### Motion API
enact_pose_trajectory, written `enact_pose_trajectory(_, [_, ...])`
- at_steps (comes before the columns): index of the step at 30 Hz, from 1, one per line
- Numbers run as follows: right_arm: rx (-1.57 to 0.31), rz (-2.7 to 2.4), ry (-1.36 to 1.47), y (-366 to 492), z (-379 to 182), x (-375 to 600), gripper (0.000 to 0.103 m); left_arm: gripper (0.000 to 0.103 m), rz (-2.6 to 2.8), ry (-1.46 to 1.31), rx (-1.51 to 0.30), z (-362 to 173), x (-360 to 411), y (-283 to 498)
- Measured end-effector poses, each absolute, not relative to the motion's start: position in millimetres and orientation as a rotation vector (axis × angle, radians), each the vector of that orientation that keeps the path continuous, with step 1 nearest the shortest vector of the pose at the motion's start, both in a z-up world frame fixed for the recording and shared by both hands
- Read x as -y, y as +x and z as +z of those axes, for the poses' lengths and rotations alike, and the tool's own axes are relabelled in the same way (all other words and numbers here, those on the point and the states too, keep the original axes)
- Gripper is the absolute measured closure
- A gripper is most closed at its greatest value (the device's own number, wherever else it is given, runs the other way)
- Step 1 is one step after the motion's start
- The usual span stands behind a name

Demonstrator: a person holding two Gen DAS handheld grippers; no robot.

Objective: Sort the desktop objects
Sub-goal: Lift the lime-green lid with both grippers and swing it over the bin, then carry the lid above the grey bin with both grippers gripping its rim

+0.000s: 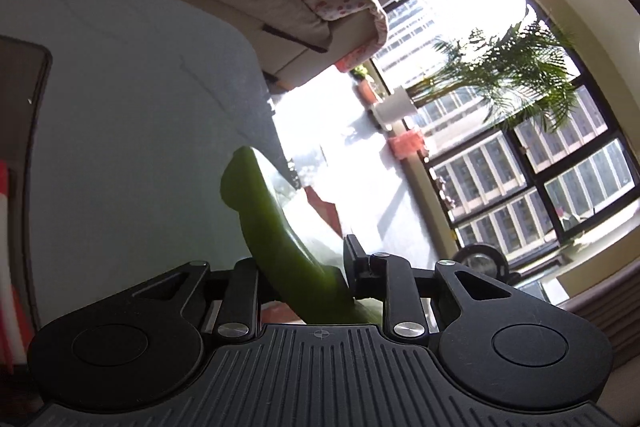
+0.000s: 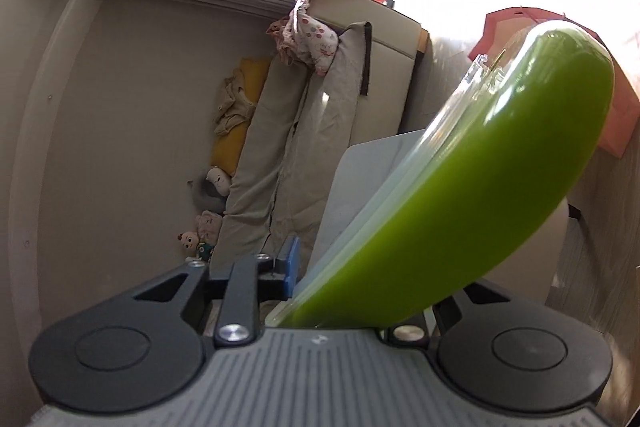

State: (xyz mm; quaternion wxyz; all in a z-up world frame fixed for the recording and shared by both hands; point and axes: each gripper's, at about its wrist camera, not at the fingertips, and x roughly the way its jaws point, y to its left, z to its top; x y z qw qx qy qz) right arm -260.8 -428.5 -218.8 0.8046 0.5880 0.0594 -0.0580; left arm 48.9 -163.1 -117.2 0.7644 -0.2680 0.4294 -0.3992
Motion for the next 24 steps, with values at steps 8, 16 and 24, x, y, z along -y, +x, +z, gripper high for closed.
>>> enact_pose_trajectory(8, [-0.225, 0.187, 1.141, -160.7, -173.0, 319.0, 0.075, 0.069, -0.694, -0.584, -0.659, -46.9, -15.3, 37.0])
enact_pose_trajectory(16, [-0.37, 0.455, 1.0, -58.2, -146.4, 187.8, 0.074, 0.06, -0.476, -0.708, -0.589, -101.2, -159.9, 15.4])
enact_pose_trajectory(24, [-0.514, 0.492, 0.995, -52.9, -178.7, 129.2, 0.076, 0.057, -0.377, -0.829, -0.64, -158.9, -206.4, -9.7])
